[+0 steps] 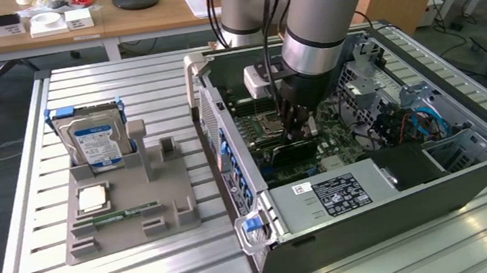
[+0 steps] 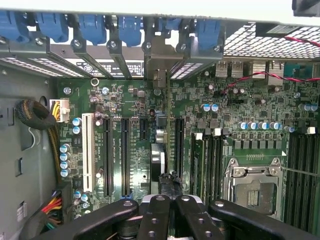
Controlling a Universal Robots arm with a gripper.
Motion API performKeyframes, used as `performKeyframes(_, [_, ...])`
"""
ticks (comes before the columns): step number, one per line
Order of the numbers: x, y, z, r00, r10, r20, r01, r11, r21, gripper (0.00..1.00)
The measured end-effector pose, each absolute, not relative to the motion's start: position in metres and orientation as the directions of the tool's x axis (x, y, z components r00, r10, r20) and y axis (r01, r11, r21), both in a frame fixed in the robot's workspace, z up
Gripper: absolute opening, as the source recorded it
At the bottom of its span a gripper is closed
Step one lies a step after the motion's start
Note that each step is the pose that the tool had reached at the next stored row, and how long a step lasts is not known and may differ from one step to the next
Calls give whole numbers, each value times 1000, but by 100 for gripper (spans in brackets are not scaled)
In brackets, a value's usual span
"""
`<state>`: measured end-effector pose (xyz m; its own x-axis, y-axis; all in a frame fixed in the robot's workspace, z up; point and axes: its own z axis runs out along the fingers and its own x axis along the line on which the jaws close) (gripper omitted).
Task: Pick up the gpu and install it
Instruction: 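Press down on the gpu until it lock into place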
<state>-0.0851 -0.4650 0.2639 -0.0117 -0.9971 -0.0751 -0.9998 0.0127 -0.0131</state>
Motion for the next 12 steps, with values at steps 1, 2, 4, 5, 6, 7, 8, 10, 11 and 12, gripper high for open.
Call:
performKeyframes(1, [-85,-465,264,-12,-997,-75,-1000,13,-13,11])
performKeyframes(2, [-85,-465,264,-12,-997,-75,-1000,13,-13,11])
performKeyframes(4, [-85,-465,263,-12,-997,-75,-1000,13,-13,11])
performKeyframes(5, [-85,-465,263,-12,-997,-75,-1000,13,-13,11])
performKeyframes(6, [-85,-465,262,-12,-997,-75,-1000,13,-13,11])
performKeyframes(7, [-85,-465,262,-12,-997,-74,-1000,13,-13,11])
performKeyframes(8, [-85,-465,262,-12,-997,-74,-1000,13,-13,11])
performKeyframes(10, [-85,-465,262,-12,-997,-74,-1000,13,-13,11])
performKeyframes(11, [-85,-465,262,-12,-997,-74,-1000,13,-13,11])
performKeyframes(12, [-85,-465,261,-12,-997,-74,-1000,13,-13,11])
